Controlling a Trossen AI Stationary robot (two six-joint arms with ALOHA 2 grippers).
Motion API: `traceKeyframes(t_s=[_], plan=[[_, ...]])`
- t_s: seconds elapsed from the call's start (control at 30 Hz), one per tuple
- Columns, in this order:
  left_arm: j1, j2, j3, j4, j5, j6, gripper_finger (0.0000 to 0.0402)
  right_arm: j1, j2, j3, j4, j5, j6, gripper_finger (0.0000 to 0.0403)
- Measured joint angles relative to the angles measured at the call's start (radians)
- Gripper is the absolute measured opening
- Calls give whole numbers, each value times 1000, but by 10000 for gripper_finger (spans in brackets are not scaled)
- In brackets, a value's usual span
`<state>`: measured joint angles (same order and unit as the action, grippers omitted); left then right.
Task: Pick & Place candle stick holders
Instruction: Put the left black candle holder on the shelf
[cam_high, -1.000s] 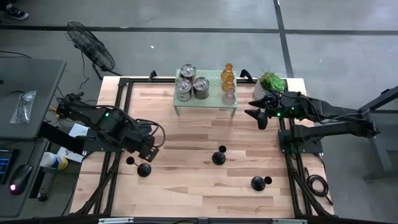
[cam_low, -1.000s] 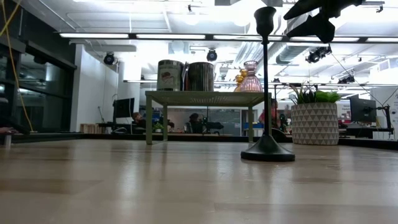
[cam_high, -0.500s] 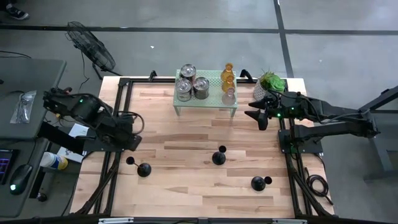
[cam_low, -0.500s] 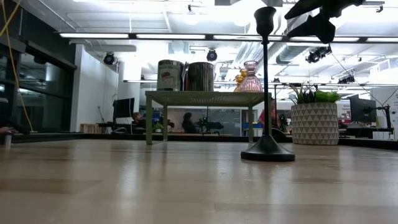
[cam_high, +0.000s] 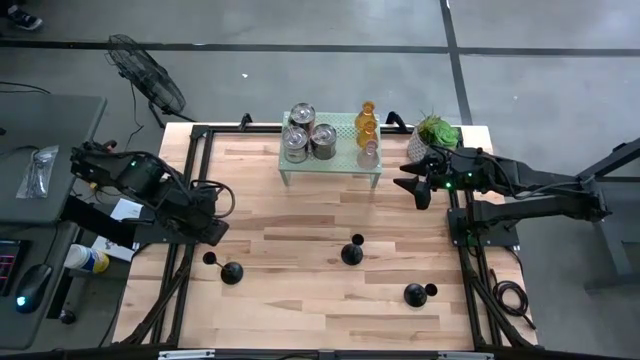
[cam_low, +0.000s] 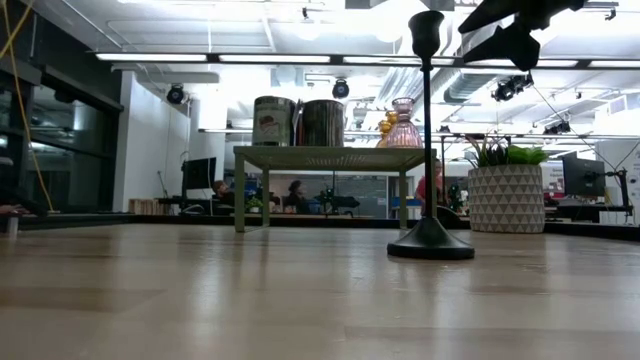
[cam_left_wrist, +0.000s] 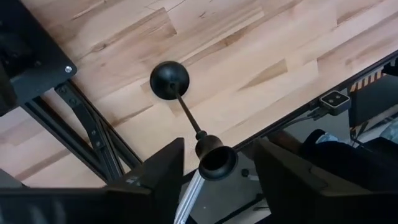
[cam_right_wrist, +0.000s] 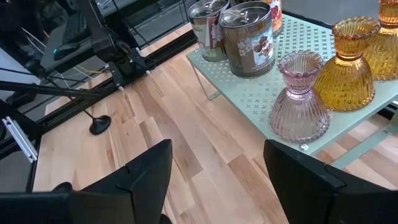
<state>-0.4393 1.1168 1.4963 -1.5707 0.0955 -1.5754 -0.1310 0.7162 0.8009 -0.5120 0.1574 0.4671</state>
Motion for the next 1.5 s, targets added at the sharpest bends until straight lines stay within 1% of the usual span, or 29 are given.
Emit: traceKeyframes(t_s=[0.2, 0.3, 0.4, 0.6, 0.73, 0.97, 1.3, 1.4, 1.5], plan=[[0, 0, 0, 0, 4, 24, 248, 0, 0, 0, -9, 0, 0, 247], [0, 10, 0, 0, 31, 23, 262, 0, 0, 0, -9, 0, 0, 247], [0, 16, -3, 0, 34, 45, 261, 0, 1, 0, -9, 0, -1, 247], [0, 10, -37, 0, 25, 87, 241, 0, 3, 0, -9, 0, -3, 247], [0, -8, -59, -1, 27, 86, 231, 0, 3, 0, -9, 0, -3, 247], [0, -30, -60, -1, 34, 83, 230, 0, 3, 0, -9, -3, -2, 247], [0, -22, -60, 0, 19, 114, 230, 0, 3, 0, -9, -3, -1, 247], [0, -23, -60, 0, -6, 161, 230, 0, 3, 0, -9, -3, 0, 247], [0, -21, -60, 0, 27, 205, 230, 0, 3, 0, -9, -1, 0, 247]])
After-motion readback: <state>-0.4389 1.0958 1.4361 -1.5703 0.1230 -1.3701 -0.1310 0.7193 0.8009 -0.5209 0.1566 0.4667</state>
